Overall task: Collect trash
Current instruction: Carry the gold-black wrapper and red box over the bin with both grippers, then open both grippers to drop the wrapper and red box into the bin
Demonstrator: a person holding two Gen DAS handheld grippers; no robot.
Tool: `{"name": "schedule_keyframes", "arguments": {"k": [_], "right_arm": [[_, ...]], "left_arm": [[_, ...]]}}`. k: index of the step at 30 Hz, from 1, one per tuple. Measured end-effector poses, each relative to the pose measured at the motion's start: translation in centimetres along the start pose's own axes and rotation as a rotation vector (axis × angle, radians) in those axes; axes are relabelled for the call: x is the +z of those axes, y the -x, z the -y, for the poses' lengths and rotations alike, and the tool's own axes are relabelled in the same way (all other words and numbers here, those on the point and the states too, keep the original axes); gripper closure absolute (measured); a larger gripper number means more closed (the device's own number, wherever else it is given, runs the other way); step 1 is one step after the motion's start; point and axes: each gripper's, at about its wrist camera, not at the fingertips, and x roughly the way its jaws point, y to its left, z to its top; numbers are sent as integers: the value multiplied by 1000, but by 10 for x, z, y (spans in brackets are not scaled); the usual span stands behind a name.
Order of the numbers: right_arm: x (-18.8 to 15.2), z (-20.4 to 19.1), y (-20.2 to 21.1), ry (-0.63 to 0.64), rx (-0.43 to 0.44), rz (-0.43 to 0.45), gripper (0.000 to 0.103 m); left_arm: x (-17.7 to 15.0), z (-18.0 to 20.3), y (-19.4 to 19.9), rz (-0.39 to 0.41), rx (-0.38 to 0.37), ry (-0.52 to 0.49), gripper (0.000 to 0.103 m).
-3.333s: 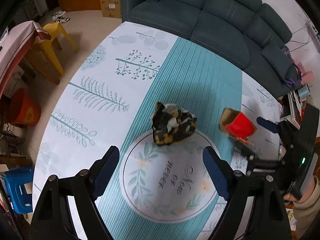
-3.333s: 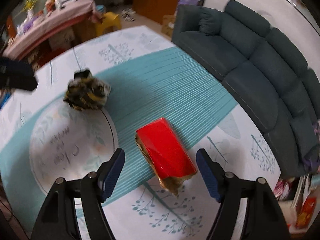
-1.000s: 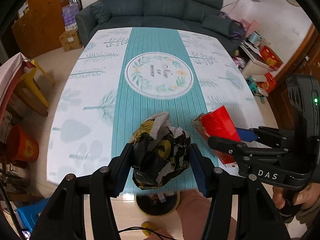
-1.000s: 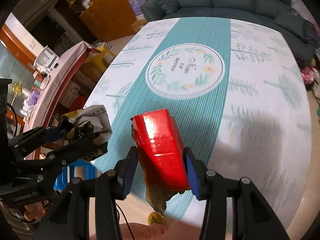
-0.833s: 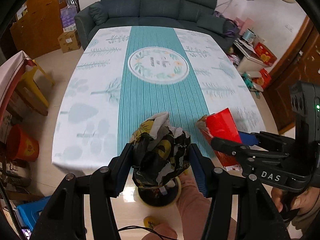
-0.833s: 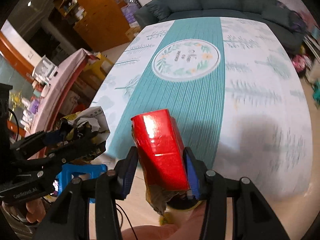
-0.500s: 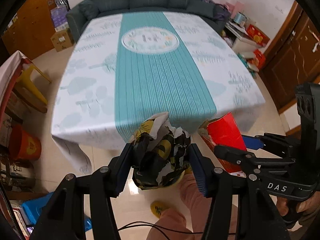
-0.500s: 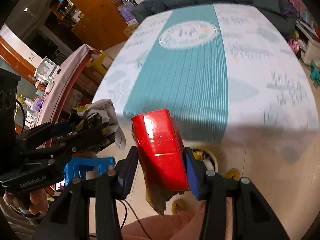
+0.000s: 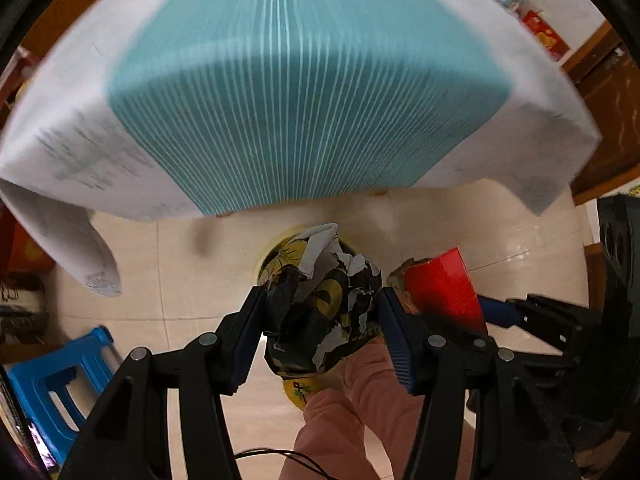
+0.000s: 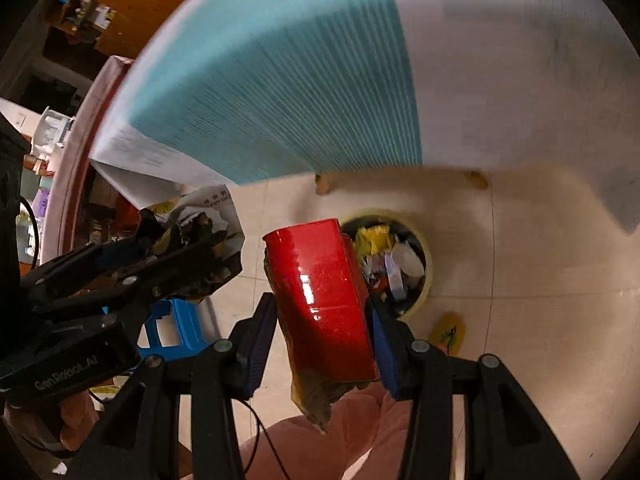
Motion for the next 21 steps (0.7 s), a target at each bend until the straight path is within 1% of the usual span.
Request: {"name": "schedule_keyframes", "arguments": {"k": [6,9,11,17,21], "right_arm": [[-1,45,-77,-44,-7,-18,57],[1,65,-113,-76,0,-20,57],[4,71,-133,-99,4,-22,57],[6,91,-185,-168,13,-38,55],[8,95,-205,-204,30,-49,53]], "left_arm": [[3,-9,-82,-26,36,35,47],[4,-16,-114,-34,49,51,47],[5,-21,-134,-38,52,66,47],[4,-31,-173,-64,58,78,44],[0,-38,-190,-80,55,68,41]]}}
